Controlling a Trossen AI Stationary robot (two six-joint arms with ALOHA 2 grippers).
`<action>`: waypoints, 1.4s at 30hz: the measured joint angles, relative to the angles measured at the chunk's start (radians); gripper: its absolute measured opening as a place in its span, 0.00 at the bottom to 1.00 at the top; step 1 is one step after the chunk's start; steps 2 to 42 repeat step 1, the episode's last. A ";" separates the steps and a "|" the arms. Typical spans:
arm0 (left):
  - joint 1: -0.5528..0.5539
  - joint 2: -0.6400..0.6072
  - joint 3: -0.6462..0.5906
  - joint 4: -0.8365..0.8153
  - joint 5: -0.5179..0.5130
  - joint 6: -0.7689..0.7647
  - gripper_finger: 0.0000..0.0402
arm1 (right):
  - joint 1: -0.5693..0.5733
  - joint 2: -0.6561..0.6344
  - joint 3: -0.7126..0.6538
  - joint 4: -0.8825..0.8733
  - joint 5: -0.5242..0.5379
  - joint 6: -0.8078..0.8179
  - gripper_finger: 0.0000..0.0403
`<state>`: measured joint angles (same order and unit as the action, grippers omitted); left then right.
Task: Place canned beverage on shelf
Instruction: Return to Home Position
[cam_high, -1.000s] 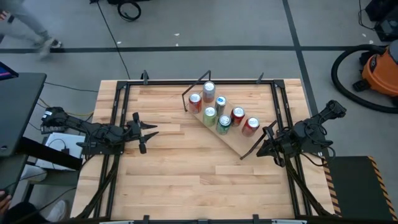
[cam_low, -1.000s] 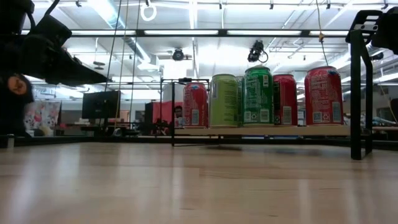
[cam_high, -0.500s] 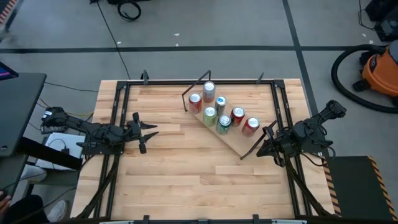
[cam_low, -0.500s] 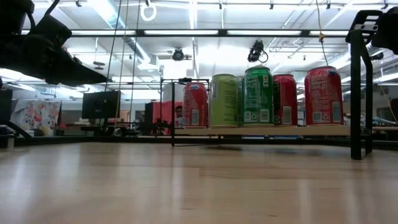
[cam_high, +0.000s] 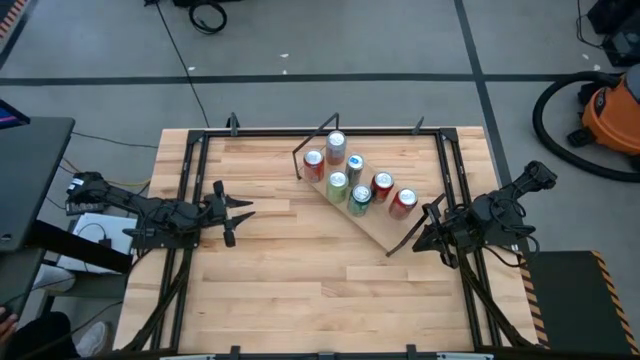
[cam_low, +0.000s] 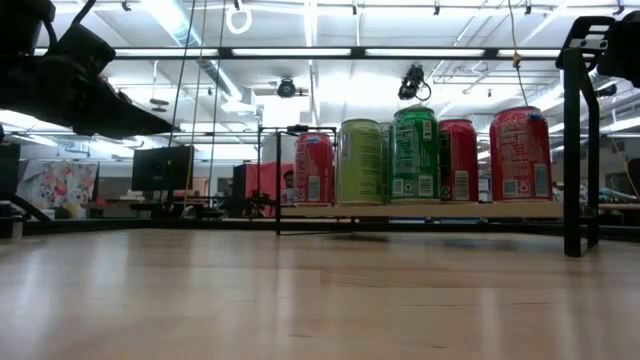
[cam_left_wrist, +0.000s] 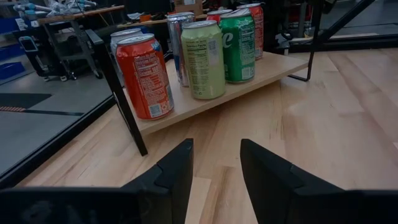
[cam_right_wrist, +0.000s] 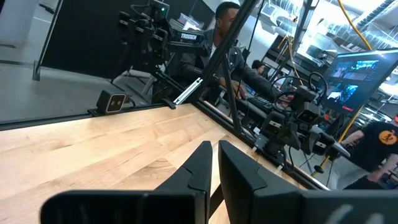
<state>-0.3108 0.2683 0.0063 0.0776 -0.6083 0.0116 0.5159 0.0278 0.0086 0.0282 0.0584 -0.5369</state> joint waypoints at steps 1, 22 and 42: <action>0.000 0.000 0.000 0.000 0.000 0.000 0.35 | 0.000 0.000 0.000 0.000 0.000 0.000 0.10; 0.000 0.000 0.000 0.000 0.000 0.000 0.35 | 0.000 0.000 0.000 0.000 0.000 0.000 0.10; 0.000 0.000 0.000 0.000 0.000 0.000 0.35 | 0.000 0.000 0.000 0.000 0.000 0.000 0.10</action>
